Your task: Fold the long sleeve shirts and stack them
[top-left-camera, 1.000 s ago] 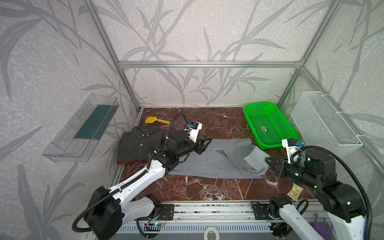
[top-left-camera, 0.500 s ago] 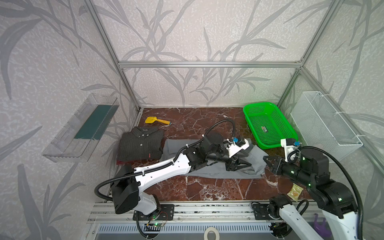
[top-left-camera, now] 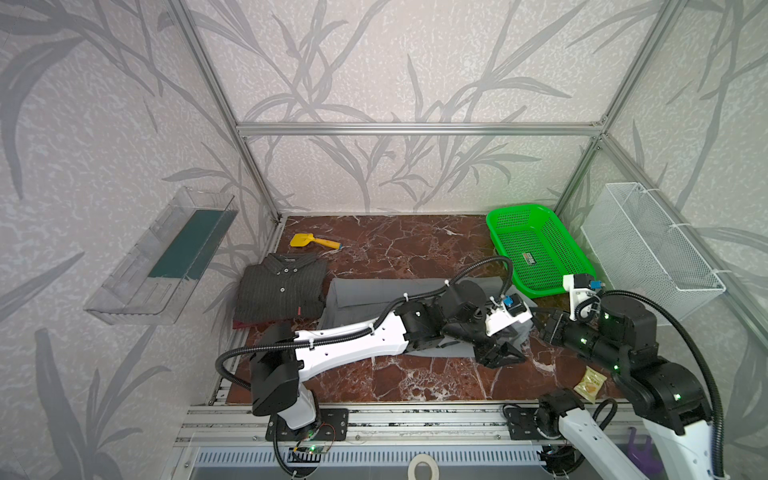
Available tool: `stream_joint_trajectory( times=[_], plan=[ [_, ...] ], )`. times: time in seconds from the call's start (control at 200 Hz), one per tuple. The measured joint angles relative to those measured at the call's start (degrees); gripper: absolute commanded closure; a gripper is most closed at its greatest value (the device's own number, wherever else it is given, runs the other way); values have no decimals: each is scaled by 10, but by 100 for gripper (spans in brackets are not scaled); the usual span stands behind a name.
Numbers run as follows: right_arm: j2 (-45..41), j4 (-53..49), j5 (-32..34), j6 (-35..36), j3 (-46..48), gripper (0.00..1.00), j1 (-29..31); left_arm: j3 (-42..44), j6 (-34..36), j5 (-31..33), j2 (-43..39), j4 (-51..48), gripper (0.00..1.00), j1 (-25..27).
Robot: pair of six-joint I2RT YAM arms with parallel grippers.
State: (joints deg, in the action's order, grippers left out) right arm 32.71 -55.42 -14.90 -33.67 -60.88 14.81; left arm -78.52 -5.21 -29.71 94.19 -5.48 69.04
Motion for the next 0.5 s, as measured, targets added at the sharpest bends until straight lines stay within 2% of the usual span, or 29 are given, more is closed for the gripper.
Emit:
stream_joint_trajectory(
  times=[0.17,0.205,0.235,0.5],
  plan=[
    [3,6,1,-10,0,100,5,-41,11,92,39,-47,31,28],
    [3,9,1,-11,0,100,5,-45,11,111,44,-54,23,30],
    [3,9,3,-12,0,100,6,-48,12,128,48,-60,20,31],
    [3,14,9,-19,0,100,8,-72,17,282,59,-89,18,48]
  ],
)
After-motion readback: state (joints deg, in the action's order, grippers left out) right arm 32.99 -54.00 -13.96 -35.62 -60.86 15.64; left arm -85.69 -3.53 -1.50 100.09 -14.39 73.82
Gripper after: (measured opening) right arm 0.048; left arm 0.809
